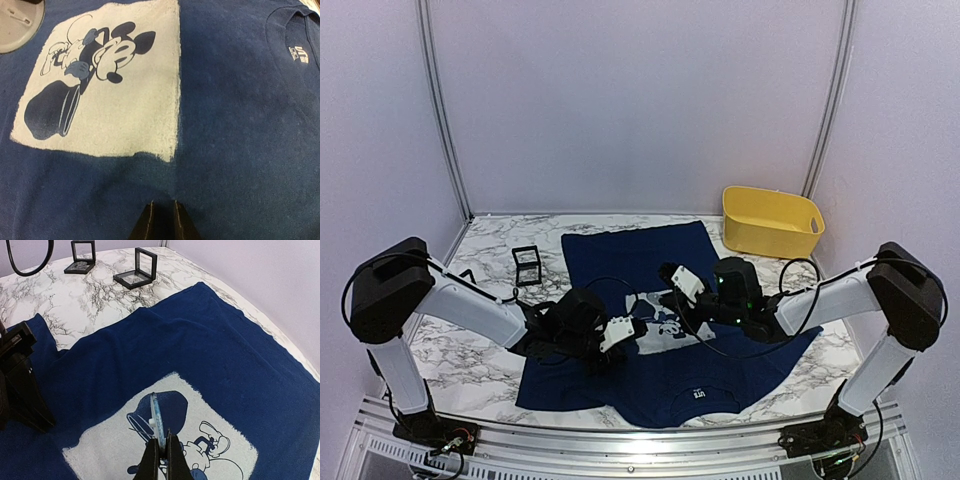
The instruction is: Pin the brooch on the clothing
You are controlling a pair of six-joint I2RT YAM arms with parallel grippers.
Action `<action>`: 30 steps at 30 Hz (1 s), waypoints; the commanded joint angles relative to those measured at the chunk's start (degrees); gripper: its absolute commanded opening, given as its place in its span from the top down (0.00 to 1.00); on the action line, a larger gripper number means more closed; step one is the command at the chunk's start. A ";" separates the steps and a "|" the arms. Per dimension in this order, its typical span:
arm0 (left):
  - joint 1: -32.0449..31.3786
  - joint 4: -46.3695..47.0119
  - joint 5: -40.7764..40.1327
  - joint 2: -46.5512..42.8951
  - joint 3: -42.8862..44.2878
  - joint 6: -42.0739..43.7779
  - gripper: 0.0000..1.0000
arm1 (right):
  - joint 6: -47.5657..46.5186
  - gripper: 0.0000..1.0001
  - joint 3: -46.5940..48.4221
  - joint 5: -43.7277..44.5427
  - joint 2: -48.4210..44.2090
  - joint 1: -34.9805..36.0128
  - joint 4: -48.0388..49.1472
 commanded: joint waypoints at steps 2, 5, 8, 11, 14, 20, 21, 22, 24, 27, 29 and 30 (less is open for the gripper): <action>-0.30 -2.72 1.03 0.26 -0.53 -0.06 0.86 | 0.35 1.00 -0.44 -1.13 -0.95 -0.18 -0.86; -0.30 -4.98 1.32 0.58 0.20 -0.01 0.68 | 0.64 1.00 -0.41 -1.37 -1.16 -0.10 -1.43; -0.30 -5.54 2.22 1.14 0.74 0.30 0.58 | 0.84 1.00 -0.53 -1.38 -1.26 -0.09 -1.64; -0.37 -9.11 1.75 3.32 3.42 0.33 0.59 | 0.57 1.00 -0.24 -1.27 -1.26 0.16 -2.17; -0.39 -9.93 0.86 3.57 3.04 0.68 0.67 | 0.81 1.00 -0.39 -1.03 -1.47 0.23 -2.30; -0.39 -7.81 3.45 0.52 1.04 0.44 1.00 | 0.99 1.00 -0.94 -2.09 -0.59 0.31 -1.70; -0.31 -7.11 3.87 0.09 0.73 0.23 1.00 | 0.91 1.00 -1.16 -2.27 -0.20 0.42 -1.13; -0.25 -6.28 4.23 -0.29 0.57 -0.18 1.00 | 0.68 1.00 -1.46 -2.49 0.13 0.61 -0.05; -0.13 -4.86 5.04 -1.19 0.15 -1.06 1.00 | -0.15 1.00 -2.30 -2.69 0.79 1.22 2.64; 0.29 -4.14 6.21 -2.23 0.28 -1.88 1.00 | -1.92 1.00 -4.00 -2.30 1.93 2.51 7.30; 0.55 -4.15 7.31 -2.51 0.38 -1.95 1.00 | -3.99 1.00 -4.51 -1.38 2.83 4.28 10.06; 0.70 -4.15 7.81 -2.53 0.41 -2.15 1.00 | -4.74 1.00 -4.96 -1.08 3.30 5.11 12.09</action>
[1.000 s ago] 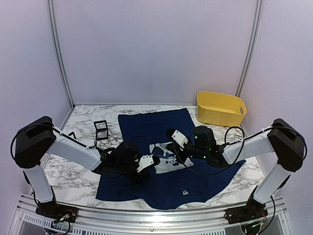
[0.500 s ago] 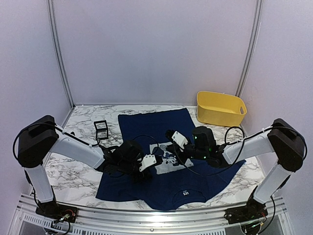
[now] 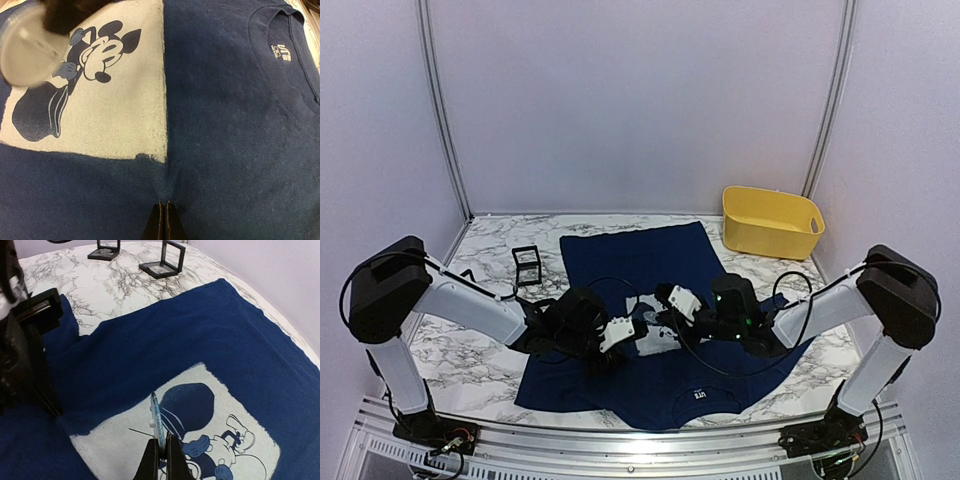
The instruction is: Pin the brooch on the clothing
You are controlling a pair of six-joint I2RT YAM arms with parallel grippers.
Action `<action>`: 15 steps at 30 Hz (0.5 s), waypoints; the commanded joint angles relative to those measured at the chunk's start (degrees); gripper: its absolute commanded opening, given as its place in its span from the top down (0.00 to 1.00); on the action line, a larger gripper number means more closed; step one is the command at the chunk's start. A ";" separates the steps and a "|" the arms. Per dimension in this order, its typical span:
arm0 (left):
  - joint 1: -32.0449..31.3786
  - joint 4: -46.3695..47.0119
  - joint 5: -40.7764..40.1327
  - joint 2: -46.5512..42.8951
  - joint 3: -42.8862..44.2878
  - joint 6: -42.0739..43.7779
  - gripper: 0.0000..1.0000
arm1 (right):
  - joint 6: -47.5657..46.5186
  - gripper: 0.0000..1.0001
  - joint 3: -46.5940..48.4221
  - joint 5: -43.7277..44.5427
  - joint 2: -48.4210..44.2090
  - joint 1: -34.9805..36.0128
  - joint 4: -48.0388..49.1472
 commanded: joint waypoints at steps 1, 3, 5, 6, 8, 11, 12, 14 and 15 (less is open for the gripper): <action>0.70 -0.48 4.06 -2.19 -0.56 -1.34 1.00 | -3.91 1.00 -1.71 -0.02 2.71 3.65 11.06; 1.14 -0.36 4.93 -2.34 -0.69 -1.80 1.00 | -4.98 1.00 -3.85 -1.12 4.13 4.47 17.82; 1.62 0.10 5.67 -2.88 -1.02 -2.34 1.00 | -5.86 1.00 -5.80 -1.06 6.04 4.85 24.17; 1.84 0.40 6.19 -3.17 -1.38 -2.56 1.00 | -6.47 1.00 -6.44 -0.92 7.11 4.92 26.68; 2.05 1.02 7.28 -3.66 -1.74 -2.96 1.00 | -7.73 1.00 -6.93 -0.60 9.02 5.53 30.17; 2.39 1.92 8.48 -3.96 -2.15 -3.58 1.00 | -9.78 1.00 -6.42 1.39 11.35 7.09 33.36; 2.53 1.98 8.86 -3.89 -2.15 -3.79 1.00 | -11.04 1.00 -6.21 2.30 12.15 7.77 33.76; 2.58 1.98 9.26 -3.82 -2.05 -4.07 1.00 | -13.62 1.00 -5.83 4.08 14.09 8.77 34.34; 2.66 2.06 9.42 -3.92 -2.03 -4.18 1.00 | -14.94 1.00 -5.92 4.34 14.88 8.96 35.01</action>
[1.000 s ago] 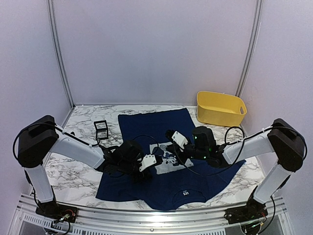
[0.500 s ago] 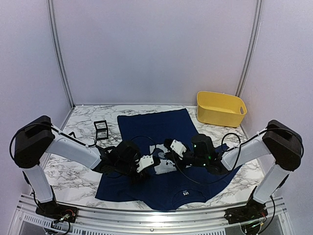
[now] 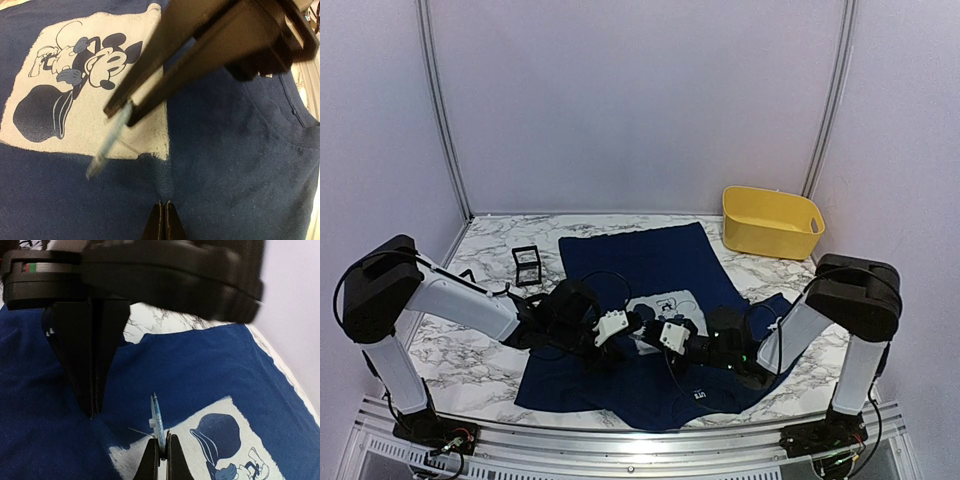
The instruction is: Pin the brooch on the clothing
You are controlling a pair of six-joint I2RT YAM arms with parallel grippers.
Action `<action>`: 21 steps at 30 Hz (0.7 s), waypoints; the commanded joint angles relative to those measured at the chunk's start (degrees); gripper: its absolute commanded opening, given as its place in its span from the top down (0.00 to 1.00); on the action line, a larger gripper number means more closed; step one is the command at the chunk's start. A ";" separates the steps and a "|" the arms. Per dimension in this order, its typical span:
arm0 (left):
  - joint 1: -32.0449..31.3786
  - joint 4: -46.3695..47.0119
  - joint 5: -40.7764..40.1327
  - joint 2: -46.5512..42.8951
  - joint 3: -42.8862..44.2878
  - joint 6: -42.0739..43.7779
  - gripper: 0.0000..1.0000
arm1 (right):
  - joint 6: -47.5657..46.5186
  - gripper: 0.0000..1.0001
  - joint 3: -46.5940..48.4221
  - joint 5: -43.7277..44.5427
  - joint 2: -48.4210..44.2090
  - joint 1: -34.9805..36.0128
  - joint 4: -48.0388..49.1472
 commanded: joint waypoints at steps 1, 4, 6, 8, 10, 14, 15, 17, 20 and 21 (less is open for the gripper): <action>0.35 1.15 3.19 -1.69 -0.62 -1.19 1.00 | -7.31 1.00 0.84 3.52 3.72 2.32 9.26; 0.57 1.15 3.15 -2.03 -0.63 -1.35 1.00 | -12.64 1.00 0.95 7.90 5.56 4.22 11.35; 0.70 1.15 3.25 -2.22 -0.55 -1.37 1.00 | -14.09 1.00 1.62 8.52 6.17 4.94 10.94; 0.75 1.15 3.52 -2.23 -0.61 -1.36 1.00 | -13.98 1.00 1.84 8.53 6.52 5.11 10.90; 0.79 1.15 3.50 -2.08 -0.62 -1.24 1.00 | -14.06 1.00 1.87 8.53 6.80 5.39 10.86; 0.96 1.15 3.07 -2.30 -0.62 -1.28 1.00 | -15.83 1.00 0.97 8.50 7.13 5.94 10.93; 1.03 1.15 3.06 -2.51 -0.52 -1.24 1.00 | -16.29 1.00 0.75 8.53 7.00 5.98 10.69; 1.06 1.22 3.16 -2.57 -0.47 -1.28 1.00 | -17.78 1.00 0.56 10.20 6.74 6.23 9.54; 1.01 1.24 3.57 -2.44 -0.44 -1.49 1.00 | -18.26 1.00 0.45 10.76 6.75 6.38 8.93; 1.05 1.24 3.49 -2.41 -0.51 -1.54 1.00 | -18.28 1.00 0.32 10.39 6.69 6.44 8.86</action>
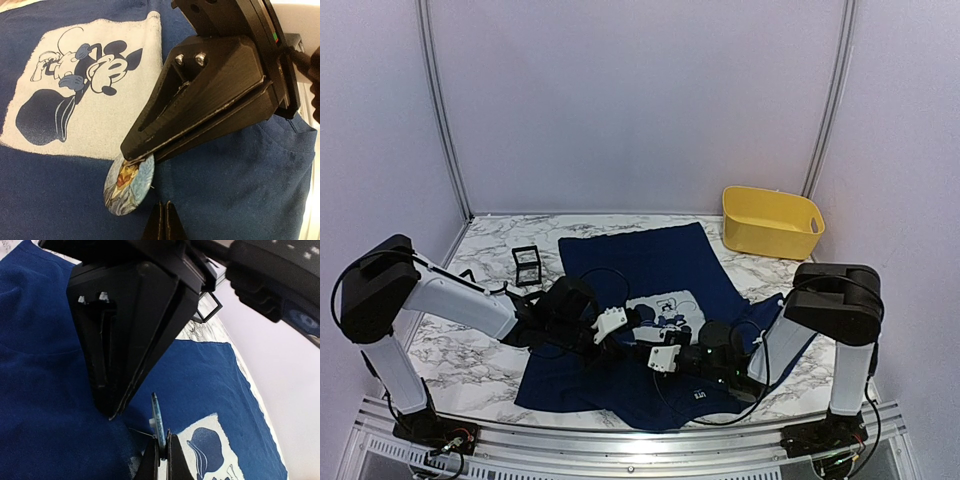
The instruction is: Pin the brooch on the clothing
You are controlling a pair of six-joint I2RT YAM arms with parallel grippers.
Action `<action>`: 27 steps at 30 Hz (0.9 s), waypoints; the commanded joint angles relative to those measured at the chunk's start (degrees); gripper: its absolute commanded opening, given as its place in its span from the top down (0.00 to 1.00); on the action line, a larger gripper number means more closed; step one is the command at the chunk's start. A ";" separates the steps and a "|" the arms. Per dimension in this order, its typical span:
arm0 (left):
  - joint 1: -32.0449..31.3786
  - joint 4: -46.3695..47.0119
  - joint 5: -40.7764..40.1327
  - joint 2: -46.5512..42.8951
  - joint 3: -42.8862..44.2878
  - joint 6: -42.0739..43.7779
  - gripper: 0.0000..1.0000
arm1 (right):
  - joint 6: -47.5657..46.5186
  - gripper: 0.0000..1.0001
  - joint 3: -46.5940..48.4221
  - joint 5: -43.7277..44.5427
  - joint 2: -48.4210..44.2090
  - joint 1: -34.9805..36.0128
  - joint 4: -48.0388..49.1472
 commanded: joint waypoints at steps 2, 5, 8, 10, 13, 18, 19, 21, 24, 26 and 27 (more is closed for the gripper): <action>0.38 0.88 1.40 -1.83 -0.53 -0.52 1.00 | -1.76 1.00 -0.15 0.47 -0.22 1.12 -0.40; 0.46 0.93 1.20 -1.86 -0.56 -0.38 1.00 | -0.68 1.00 -0.38 -2.17 -0.62 1.36 -0.88; 0.47 0.86 0.99 -1.59 -0.64 -0.38 1.00 | 0.40 1.00 -0.42 -4.28 -1.15 1.33 -2.01; 0.47 0.85 0.83 -1.65 -0.66 -0.47 1.00 | 1.55 1.00 -0.49 -5.10 -1.58 1.36 -2.60; 0.47 0.85 0.42 -1.82 -0.82 -0.39 1.00 | 3.01 1.00 -0.18 -6.59 -2.27 1.31 -4.43; 0.47 0.85 -2.22 -2.58 -1.68 0.48 0.88 | 8.28 1.00 0.02 -9.41 -2.47 0.00 -5.50; 0.47 0.85 -2.74 -3.16 -2.02 0.98 0.83 | 9.25 1.00 0.07 -10.57 -2.40 -0.52 -5.59; 0.47 0.93 -3.77 -4.42 -2.62 2.08 0.75 | 10.43 1.00 0.26 -12.53 -2.31 -1.36 -5.94; 0.47 0.93 -4.08 -6.03 -3.77 4.02 0.66 | 11.29 1.00 0.69 -14.35 -2.11 -2.05 -6.79; 0.47 1.00 -4.09 -7.08 -4.46 5.56 0.61 | 11.93 1.00 0.94 -15.25 -2.02 -2.48 -7.38; 0.49 1.33 -4.23 -7.42 -4.85 6.46 0.59 | 12.41 1.00 1.10 -15.79 -2.03 -2.77 -7.68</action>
